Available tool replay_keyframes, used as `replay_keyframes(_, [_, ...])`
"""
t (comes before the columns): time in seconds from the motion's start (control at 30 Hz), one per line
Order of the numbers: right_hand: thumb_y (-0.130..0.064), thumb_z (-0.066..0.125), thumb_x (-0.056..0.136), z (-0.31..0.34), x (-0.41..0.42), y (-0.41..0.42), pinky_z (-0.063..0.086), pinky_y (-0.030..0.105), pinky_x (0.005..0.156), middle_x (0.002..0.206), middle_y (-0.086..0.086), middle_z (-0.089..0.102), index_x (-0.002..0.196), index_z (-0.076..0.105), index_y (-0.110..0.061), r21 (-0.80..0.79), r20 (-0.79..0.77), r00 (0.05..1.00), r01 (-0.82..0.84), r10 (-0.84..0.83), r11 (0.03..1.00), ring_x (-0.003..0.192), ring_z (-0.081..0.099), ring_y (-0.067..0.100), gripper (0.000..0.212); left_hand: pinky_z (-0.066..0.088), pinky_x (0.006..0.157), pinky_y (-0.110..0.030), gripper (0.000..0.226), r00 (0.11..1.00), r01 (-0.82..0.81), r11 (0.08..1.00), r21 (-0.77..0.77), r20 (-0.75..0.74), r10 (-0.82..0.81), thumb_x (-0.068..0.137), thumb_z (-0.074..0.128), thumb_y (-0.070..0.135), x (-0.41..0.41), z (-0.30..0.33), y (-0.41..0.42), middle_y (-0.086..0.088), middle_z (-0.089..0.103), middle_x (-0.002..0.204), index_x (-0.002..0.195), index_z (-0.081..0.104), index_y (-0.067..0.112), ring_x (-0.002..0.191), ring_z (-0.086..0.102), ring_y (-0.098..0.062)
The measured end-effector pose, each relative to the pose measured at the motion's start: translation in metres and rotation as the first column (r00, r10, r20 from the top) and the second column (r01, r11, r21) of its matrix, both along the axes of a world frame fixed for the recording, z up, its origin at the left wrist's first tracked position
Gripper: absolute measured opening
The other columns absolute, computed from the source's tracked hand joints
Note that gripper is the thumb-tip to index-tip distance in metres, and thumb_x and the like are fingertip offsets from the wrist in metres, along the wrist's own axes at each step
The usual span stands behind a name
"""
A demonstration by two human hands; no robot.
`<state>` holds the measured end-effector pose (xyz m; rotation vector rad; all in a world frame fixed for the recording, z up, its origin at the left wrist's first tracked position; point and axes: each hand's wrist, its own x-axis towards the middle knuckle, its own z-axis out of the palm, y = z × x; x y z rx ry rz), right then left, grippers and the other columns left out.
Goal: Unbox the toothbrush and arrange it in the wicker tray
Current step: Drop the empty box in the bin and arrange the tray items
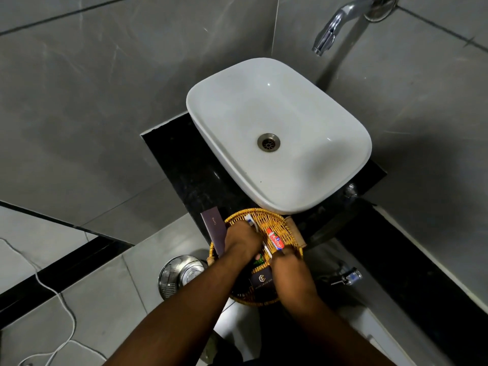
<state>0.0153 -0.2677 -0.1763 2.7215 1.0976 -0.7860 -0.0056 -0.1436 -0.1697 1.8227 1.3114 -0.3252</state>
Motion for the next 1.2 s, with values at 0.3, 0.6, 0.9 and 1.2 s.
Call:
replay_keyframes(0.3, [-0.006, 0.048, 0.097, -0.003, 0.012, 0.008, 0.05, 0.034, 0.094, 0.126, 0.014, 0.055, 0.122, 0.056, -0.005, -0.038, -0.011, 0.999, 0.034, -0.034, 0.999, 0.11, 0.059, 0.025, 0.027, 0.038, 0.037, -0.014, 0.033, 0.998, -0.031, 0.996, -0.079, 0.05, 0.035, 0.087, 0.06, 0.028, 0.004, -0.003, 0.002, 0.003, 0.053, 0.028, 0.069, 0.074, 0.004, 0.029, 0.054, -0.002])
replay_keyframes(0.6, [-0.008, 0.044, 0.097, 0.001, 0.006, 0.001, 0.053, 0.034, 0.087, 0.132, 0.014, 0.048, 0.126, 0.051, -0.007, -0.002, 0.023, 0.999, 0.022, -0.022, 1.0, 0.102, 0.065, 0.026, 0.029, 0.035, 0.038, -0.014, 0.032, 0.999, -0.012, 1.0, -0.011, 0.041, 0.013, 0.086, 0.063, 0.03, 0.01, -0.01, -0.001, 0.006, 0.054, 0.042, 0.062, 0.065, 0.01, 0.032, 0.051, -0.001])
replay_keyframes(0.9, [-0.011, 0.043, 0.099, 0.001, 0.009, 0.004, 0.055, 0.032, 0.083, 0.134, 0.014, 0.043, 0.134, 0.037, -0.004, 0.1, 0.105, 0.992, 0.052, -0.063, 0.994, 0.1, 0.066, 0.025, 0.037, 0.038, 0.035, -0.015, 0.035, 0.999, 0.003, 1.0, -0.01, 0.04, -0.002, 0.087, 0.059, 0.028, 0.003, -0.013, 0.006, 0.002, 0.058, 0.039, 0.066, 0.073, 0.004, 0.032, 0.056, -0.005])
replay_keyframes(1.2, [-0.005, 0.039, 0.098, -0.002, 0.014, 0.012, 0.057, 0.033, 0.081, 0.128, 0.017, 0.051, 0.124, 0.048, -0.001, 0.035, 0.126, 0.991, 0.046, -0.05, 0.998, 0.098, 0.068, 0.026, 0.028, 0.041, 0.04, -0.016, 0.034, 0.997, 0.062, 0.998, -0.007, 0.052, -0.061, 0.088, 0.059, 0.027, 0.002, -0.012, 0.006, 0.001, 0.057, 0.038, 0.069, 0.071, 0.002, 0.029, 0.054, -0.006])
